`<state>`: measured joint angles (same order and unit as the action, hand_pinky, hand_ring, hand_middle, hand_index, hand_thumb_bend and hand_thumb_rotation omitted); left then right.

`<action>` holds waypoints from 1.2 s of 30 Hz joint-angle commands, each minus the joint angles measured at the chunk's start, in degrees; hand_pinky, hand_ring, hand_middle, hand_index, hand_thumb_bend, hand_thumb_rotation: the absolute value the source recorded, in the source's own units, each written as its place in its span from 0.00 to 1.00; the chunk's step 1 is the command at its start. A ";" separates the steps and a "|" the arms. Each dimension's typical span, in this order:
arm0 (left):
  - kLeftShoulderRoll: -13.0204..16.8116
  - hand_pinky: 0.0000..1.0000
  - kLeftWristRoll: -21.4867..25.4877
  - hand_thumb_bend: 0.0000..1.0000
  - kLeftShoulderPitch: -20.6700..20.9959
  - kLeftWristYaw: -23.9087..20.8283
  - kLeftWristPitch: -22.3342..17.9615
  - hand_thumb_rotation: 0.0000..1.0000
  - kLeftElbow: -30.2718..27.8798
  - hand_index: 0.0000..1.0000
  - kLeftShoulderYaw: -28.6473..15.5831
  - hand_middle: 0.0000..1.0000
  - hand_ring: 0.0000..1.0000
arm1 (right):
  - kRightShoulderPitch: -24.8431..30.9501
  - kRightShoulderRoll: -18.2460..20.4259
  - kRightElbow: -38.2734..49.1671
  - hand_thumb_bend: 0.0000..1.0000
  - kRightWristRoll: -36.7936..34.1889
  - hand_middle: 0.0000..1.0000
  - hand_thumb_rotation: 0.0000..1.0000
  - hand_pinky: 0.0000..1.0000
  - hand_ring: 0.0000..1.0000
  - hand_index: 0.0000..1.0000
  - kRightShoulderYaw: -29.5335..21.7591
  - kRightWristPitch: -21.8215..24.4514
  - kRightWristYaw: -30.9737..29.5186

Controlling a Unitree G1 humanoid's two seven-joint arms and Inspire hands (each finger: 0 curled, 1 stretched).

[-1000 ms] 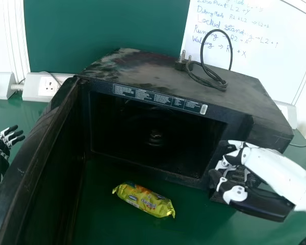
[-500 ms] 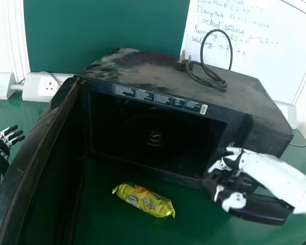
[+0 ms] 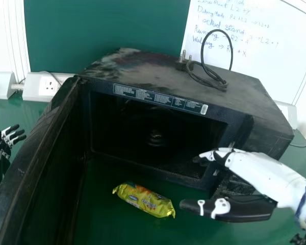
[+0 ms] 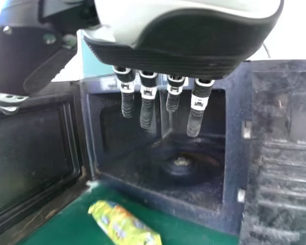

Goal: Put biscuit inside oven

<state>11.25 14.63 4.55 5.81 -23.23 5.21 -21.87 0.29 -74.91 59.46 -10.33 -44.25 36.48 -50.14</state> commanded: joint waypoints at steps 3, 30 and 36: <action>-0.61 0.64 -0.30 0.51 -1.00 -0.44 -0.30 0.51 -0.88 0.73 0.18 0.70 0.69 | -1.42 -2.55 0.54 0.98 2.03 0.90 0.30 0.82 0.87 0.92 4.98 -1.22 5.08; -1.28 0.64 -1.41 0.52 -2.00 -1.57 0.57 0.50 -3.45 0.73 1.24 0.70 0.69 | -33.94 -2.61 0.12 0.91 21.07 0.92 0.39 0.82 0.89 0.94 57.31 2.83 5.84; -1.27 0.63 -1.60 0.52 -2.09 -1.78 0.95 0.51 -3.85 0.73 1.18 0.70 0.68 | -39.25 3.96 -2.48 0.95 31.73 0.92 0.36 0.80 0.88 0.94 66.76 4.85 -0.18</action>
<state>9.96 13.59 2.91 4.17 -22.43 2.15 -20.98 -37.59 -72.22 57.59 19.33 20.81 40.68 -48.83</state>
